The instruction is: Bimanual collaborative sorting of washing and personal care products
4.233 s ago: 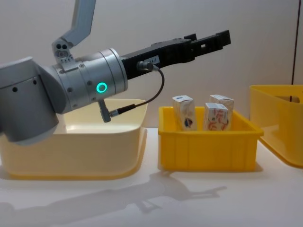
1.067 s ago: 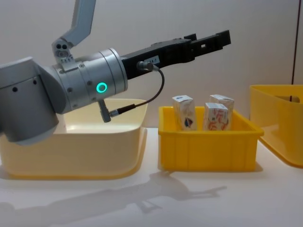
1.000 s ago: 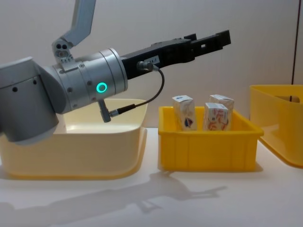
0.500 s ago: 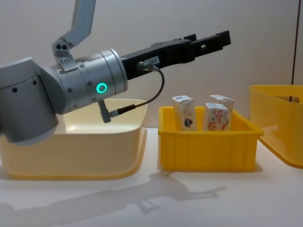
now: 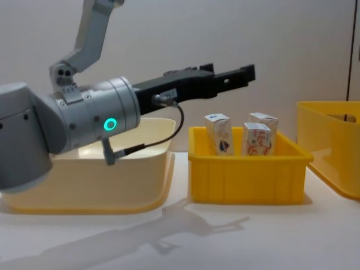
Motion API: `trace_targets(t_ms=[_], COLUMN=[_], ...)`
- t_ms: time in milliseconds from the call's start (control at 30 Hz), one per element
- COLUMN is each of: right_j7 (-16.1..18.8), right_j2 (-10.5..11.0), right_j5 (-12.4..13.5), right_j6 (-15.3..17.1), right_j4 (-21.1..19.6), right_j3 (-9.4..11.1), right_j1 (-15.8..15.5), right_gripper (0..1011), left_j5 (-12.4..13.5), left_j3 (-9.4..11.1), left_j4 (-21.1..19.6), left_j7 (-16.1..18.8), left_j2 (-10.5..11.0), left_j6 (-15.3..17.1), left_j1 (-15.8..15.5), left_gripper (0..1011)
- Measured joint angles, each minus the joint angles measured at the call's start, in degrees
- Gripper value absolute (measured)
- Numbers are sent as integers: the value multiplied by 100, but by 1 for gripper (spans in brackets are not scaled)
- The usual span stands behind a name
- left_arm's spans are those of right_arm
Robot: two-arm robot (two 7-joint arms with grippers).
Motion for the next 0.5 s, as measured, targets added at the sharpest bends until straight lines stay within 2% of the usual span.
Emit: trace_targets(t_ms=[500], right_j7=[154], right_j2=[480], right_j5=[744], right_j6=[-489], right_j4=[-307], right_j3=[-561], right_j1=[-816], right_gripper=[1002], left_j5=[608], left_j3=[-45], left_j4=[-679], left_j7=[1107], left_j2=[306], left_j6=[161], left_j1=[584], left_gripper=[1004])
